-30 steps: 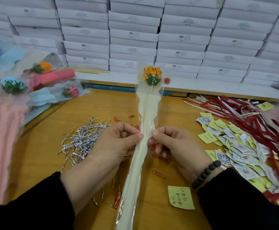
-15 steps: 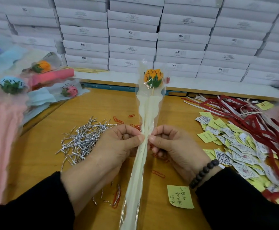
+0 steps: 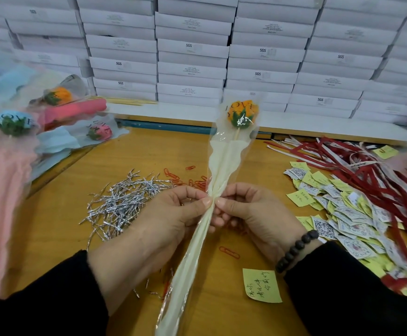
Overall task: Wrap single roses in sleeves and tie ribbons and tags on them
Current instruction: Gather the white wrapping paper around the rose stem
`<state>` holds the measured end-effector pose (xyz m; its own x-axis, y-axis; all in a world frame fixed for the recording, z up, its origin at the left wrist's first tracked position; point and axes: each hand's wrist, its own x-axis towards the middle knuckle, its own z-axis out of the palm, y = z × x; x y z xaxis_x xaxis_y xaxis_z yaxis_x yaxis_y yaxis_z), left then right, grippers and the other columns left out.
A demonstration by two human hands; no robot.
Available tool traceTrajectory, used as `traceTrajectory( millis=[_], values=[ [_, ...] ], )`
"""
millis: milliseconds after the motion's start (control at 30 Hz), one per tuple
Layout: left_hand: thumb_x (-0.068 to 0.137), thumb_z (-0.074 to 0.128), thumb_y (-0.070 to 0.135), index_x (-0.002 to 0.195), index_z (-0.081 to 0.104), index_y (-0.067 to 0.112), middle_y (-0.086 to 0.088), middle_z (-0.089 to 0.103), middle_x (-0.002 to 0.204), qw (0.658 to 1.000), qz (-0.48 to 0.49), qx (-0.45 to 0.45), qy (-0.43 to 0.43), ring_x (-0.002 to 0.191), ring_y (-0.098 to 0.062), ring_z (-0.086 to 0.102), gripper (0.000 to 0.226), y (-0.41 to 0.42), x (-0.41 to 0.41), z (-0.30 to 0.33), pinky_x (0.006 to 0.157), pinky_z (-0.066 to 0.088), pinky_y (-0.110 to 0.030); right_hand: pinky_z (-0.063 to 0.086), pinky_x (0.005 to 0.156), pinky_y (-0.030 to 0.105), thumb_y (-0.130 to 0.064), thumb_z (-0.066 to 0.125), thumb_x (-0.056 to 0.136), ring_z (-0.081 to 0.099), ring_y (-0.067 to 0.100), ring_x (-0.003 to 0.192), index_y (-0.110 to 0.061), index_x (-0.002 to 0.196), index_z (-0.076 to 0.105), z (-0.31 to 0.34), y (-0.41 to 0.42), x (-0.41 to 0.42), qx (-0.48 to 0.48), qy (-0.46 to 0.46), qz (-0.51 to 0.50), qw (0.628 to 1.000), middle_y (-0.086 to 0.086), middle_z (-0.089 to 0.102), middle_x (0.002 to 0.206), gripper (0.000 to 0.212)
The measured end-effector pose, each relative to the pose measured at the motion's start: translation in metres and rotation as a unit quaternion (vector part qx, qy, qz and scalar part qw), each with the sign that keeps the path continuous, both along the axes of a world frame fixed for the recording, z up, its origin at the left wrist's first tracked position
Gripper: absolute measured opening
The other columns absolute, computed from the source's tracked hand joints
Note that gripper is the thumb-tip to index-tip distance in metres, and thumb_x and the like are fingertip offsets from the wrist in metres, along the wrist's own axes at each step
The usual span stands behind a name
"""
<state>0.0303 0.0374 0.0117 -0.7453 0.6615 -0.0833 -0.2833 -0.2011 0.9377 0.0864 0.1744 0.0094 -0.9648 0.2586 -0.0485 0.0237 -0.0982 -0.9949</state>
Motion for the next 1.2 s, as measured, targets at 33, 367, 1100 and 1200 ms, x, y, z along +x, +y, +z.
traceTrajectory(
  millis=[33, 367, 1100, 1200],
  values=[
    [0.067, 0.063, 0.008, 0.083, 0.059, -0.004, -0.024, 0.067, 0.071, 1.000, 0.000, 0.000, 0.003, 0.058, -0.023, 0.067, 0.020, -0.001, 0.000, 0.001, 0.052, 0.056, -0.024, 0.042, 0.044, 0.013, 0.002, 0.064, 0.080, 0.055, 0.006, 0.048, -0.007, 0.080, 0.063, 0.000, 0.000, 0.000, 0.002, 0.002, 0.001, 1.000, 0.000, 0.064, 0.057, 0.009],
    [0.070, 0.066, 0.001, 0.079, 0.059, -0.003, -0.020, 0.067, 0.065, 0.998, 0.036, -0.035, 0.035, 0.051, -0.018, 0.065, 0.012, 0.001, 0.004, 0.005, 0.047, 0.053, -0.020, 0.045, 0.045, 0.014, -0.001, 0.068, 0.078, 0.055, 0.005, 0.047, -0.008, 0.075, 0.063, -0.001, 0.000, 0.000, 0.033, 0.004, -0.025, 0.999, -0.001, 0.063, 0.056, 0.010],
    [0.085, 0.056, -0.005, 0.079, 0.057, -0.004, -0.005, 0.061, 0.052, 0.982, 0.181, -0.005, -0.059, 0.038, -0.006, 0.052, 0.006, -0.005, -0.016, 0.013, 0.040, 0.044, -0.011, 0.047, 0.081, 0.030, -0.016, 0.074, 0.076, 0.048, 0.005, 0.080, -0.017, 0.096, 0.071, 0.008, -0.042, 0.010, 0.455, 0.054, 0.291, 0.840, -0.005, 0.049, 0.094, 0.020],
    [0.085, 0.056, -0.005, 0.081, 0.057, -0.004, -0.008, 0.061, 0.058, 0.982, 0.180, -0.008, -0.053, 0.038, -0.005, 0.053, 0.004, -0.005, -0.016, 0.013, 0.040, 0.045, -0.012, 0.042, 0.073, 0.018, -0.015, 0.073, 0.077, 0.044, -0.002, 0.073, -0.014, 0.087, 0.070, 0.006, -0.041, 0.010, 0.463, 0.055, 0.284, 0.838, -0.005, 0.051, 0.092, 0.011]
  ],
)
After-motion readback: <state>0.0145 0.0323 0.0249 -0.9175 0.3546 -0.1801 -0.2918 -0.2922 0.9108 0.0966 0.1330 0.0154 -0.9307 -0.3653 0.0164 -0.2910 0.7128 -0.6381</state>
